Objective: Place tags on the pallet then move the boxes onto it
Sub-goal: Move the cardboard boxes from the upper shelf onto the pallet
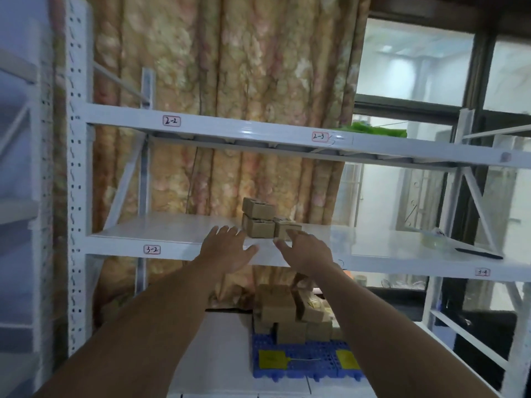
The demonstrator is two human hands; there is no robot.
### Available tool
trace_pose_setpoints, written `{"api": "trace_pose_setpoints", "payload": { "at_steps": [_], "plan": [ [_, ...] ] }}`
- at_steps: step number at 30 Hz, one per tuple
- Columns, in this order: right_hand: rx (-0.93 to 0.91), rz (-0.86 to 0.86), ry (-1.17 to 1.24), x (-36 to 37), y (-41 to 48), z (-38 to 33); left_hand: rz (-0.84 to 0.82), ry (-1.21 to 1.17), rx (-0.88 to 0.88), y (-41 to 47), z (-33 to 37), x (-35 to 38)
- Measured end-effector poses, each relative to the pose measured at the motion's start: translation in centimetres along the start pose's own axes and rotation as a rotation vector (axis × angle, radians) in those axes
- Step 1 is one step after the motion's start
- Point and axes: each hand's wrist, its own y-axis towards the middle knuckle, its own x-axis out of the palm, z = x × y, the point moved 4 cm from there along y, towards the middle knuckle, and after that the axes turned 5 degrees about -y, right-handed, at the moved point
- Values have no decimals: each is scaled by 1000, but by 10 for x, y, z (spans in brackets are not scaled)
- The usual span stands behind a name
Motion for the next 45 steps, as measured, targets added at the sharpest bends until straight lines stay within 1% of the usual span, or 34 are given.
{"api": "trace_pose_setpoints", "payload": {
  "at_steps": [2,5,9,14,18,21,23,27,29,35,37,40,45],
  "plan": [
    [16,33,40,5,25,-12,31,-41,-23,23,-20,-1],
    [67,31,81,19,61,-21,23,-128,-55,53,-39,2],
    [87,47,111,28,98,-21,18,-308,-121,90,-50,9],
    [125,72,135,31,141,-13,-24,-461,-215,134,-54,20],
    [154,51,192,41,176,-7,-27,-655,-283,156,-44,28],
    [154,22,246,54,198,-6,-15,-801,-382,171,-41,37],
    [151,23,284,58,206,-7,1,-834,-441,180,-41,44],
    [95,99,311,60,213,-8,102,-957,-490,189,-29,50],
    [97,147,388,60,213,-5,168,-1041,-515,187,-22,52],
    [130,255,637,52,204,15,374,-1180,-530,177,-11,47],
    [156,263,735,49,198,20,430,-1234,-553,172,-5,44],
    [189,239,912,52,187,31,466,-1272,-595,163,8,40],
    [201,223,1097,45,159,51,500,-1331,-576,140,38,34]
  ]
}}
